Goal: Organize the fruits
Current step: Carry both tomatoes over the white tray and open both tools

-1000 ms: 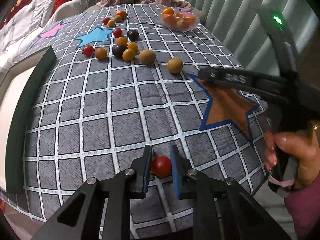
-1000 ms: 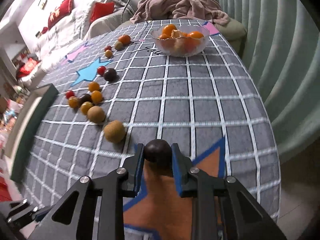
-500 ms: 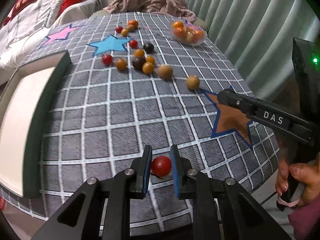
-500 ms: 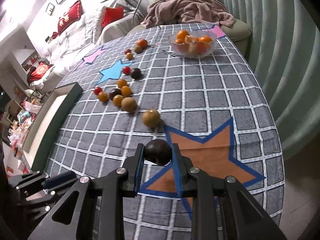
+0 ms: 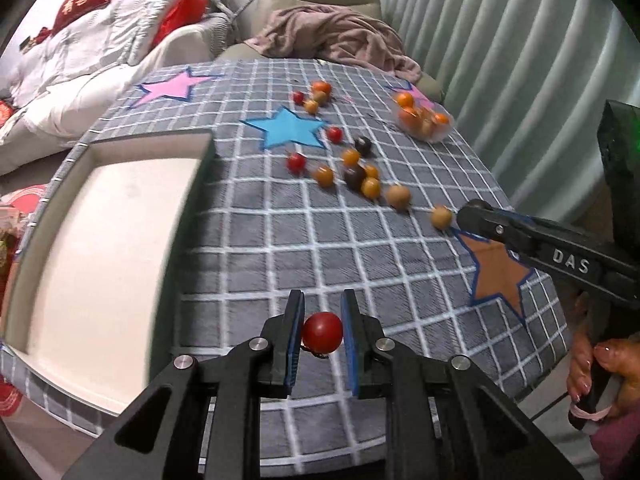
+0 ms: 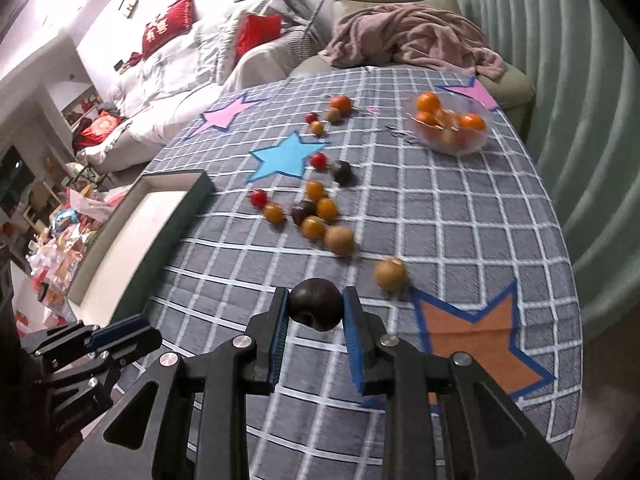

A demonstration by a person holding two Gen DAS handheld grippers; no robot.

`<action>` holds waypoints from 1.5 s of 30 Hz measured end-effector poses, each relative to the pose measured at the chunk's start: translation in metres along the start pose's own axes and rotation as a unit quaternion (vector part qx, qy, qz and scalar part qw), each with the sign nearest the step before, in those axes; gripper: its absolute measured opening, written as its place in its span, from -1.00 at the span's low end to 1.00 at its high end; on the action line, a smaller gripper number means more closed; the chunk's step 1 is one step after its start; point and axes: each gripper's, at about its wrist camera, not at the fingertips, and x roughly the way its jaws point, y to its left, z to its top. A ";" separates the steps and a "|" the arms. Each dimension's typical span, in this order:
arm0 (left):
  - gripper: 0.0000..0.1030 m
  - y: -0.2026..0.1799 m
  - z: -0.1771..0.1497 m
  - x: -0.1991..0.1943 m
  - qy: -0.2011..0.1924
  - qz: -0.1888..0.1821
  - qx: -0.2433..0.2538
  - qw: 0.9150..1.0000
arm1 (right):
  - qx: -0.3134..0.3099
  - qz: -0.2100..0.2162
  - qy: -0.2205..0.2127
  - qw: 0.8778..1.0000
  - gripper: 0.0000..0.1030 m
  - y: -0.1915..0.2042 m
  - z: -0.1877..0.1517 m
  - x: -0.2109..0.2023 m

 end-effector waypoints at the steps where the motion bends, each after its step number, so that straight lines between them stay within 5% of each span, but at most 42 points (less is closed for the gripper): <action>1: -0.61 0.006 0.002 -0.002 -0.003 0.005 -0.003 1.000 | -0.005 0.003 0.000 1.000 -0.44 0.007 0.003 0.001; 21: -0.61 0.157 0.037 0.013 0.000 0.138 -0.089 0.986 | -0.088 0.095 0.060 0.990 -0.44 0.171 0.061 0.100; 35: -0.58 0.178 0.022 0.043 0.040 0.170 -0.093 0.980 | -0.116 0.078 0.108 0.984 -0.42 0.201 0.054 0.147; 36: -0.54 0.178 0.022 0.043 0.040 0.173 -0.091 0.980 | -0.115 0.079 0.108 0.984 -0.42 0.201 0.053 0.147; 37: -0.07 0.178 0.022 0.043 0.041 0.175 -0.090 0.980 | -0.113 0.080 0.109 0.984 -0.41 0.201 0.054 0.148; 38: 0.73 0.178 0.022 0.042 0.040 0.178 -0.092 0.979 | -0.112 0.082 0.109 0.984 -0.38 0.201 0.054 0.147; 39: 0.93 0.178 0.021 0.038 0.027 0.184 -0.099 0.978 | -0.111 0.083 0.108 0.984 -0.23 0.200 0.054 0.146; 41: 0.95 0.178 0.021 0.028 -0.007 0.189 -0.108 0.976 | -0.112 0.090 0.104 0.984 -0.06 0.201 0.055 0.145; 45: 0.96 0.179 0.021 0.028 0.006 0.186 -0.103 0.977 | -0.112 0.089 0.092 0.985 0.44 0.203 0.056 0.135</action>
